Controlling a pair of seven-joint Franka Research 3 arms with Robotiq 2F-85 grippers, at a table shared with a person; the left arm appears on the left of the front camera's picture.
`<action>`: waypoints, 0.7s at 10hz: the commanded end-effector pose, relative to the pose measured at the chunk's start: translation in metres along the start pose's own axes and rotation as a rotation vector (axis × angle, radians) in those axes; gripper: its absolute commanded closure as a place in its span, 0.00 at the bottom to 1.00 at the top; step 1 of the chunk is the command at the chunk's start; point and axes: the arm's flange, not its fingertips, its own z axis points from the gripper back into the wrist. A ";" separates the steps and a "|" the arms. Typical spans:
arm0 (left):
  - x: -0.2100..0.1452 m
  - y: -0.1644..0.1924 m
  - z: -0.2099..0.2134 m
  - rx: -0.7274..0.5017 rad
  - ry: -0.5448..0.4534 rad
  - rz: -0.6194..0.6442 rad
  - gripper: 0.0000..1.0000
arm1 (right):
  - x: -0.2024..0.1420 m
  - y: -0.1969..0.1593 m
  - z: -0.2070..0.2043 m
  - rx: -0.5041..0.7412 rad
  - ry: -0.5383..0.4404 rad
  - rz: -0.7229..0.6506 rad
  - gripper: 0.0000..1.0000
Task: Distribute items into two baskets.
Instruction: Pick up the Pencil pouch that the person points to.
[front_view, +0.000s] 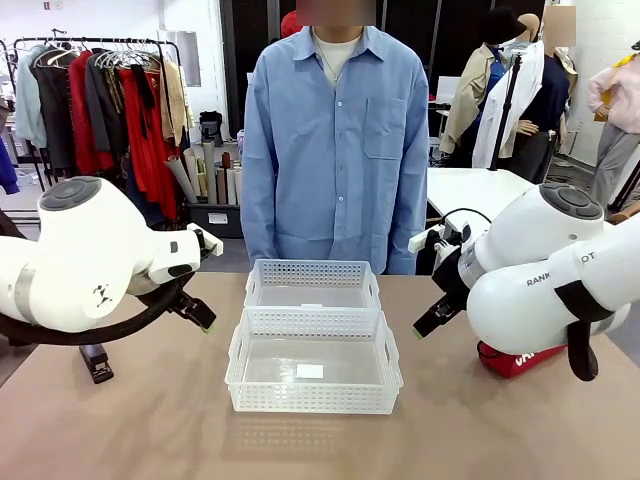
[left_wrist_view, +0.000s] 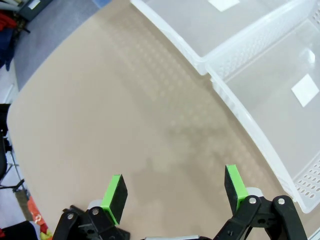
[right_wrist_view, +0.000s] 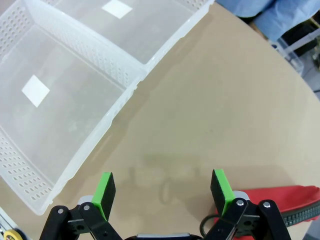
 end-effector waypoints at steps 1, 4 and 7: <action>0.008 0.027 0.023 -0.016 -0.009 0.040 0.00 | 0.010 -0.023 0.018 0.062 -0.014 -0.035 0.00; 0.024 0.091 0.059 -0.176 0.003 0.006 0.00 | 0.028 -0.065 0.044 0.163 -0.026 -0.092 0.00; 0.034 0.155 0.093 -0.243 -0.010 0.001 0.00 | 0.040 -0.118 0.078 0.275 -0.028 -0.132 0.00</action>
